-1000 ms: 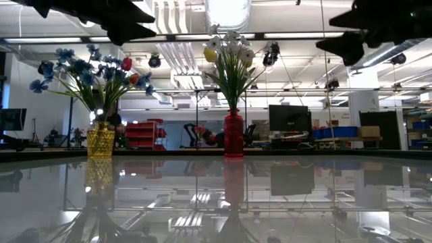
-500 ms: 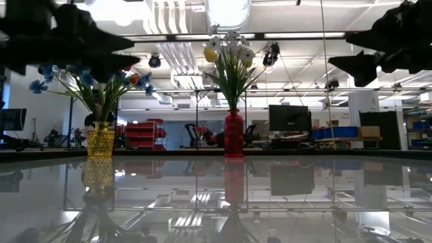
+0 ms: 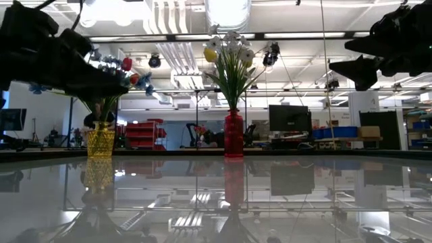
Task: Sort flowers into vase by color
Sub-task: Return to Home Position
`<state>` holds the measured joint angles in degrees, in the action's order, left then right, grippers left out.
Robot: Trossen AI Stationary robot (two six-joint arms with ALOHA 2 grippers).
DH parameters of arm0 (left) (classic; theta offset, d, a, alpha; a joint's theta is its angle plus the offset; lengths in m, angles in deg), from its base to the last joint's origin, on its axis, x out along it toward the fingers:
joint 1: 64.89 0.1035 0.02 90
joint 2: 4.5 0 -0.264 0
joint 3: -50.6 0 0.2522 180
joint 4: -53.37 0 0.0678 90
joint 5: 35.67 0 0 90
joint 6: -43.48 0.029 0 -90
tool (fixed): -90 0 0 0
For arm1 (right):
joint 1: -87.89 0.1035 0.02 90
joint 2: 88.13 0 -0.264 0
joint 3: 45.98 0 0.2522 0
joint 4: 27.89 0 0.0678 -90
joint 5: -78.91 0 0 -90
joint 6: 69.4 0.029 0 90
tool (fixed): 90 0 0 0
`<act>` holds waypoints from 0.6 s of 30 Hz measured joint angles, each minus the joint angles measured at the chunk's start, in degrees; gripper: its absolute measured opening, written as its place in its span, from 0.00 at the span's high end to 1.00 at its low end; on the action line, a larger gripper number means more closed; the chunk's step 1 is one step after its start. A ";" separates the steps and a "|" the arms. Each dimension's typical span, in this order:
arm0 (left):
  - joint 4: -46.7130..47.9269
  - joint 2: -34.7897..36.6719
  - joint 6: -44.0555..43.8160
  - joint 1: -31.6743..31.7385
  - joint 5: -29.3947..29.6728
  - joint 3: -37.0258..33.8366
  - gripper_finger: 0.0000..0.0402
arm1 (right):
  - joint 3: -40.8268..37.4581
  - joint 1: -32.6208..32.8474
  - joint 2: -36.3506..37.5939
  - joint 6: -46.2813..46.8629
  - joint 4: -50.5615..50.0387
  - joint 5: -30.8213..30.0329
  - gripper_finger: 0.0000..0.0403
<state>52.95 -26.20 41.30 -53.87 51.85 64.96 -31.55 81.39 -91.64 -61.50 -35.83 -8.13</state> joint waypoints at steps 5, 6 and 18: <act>5.16 8.93 1.34 -0.04 2.14 0.00 0.33 | 0.00 0.00 0.02 0.01 0.03 0.00 0.19; 6.44 10.54 1.39 -0.02 3.64 0.00 0.33 | 0.00 0.00 0.02 0.01 0.03 0.00 0.19; 12.80 13.54 0.63 0.00 5.22 1.72 0.33 | -0.04 0.00 0.00 0.01 0.02 -0.02 0.19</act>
<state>65.75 -12.66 41.93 -53.87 57.08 66.68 -31.60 81.39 -91.64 -61.50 -35.81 -8.15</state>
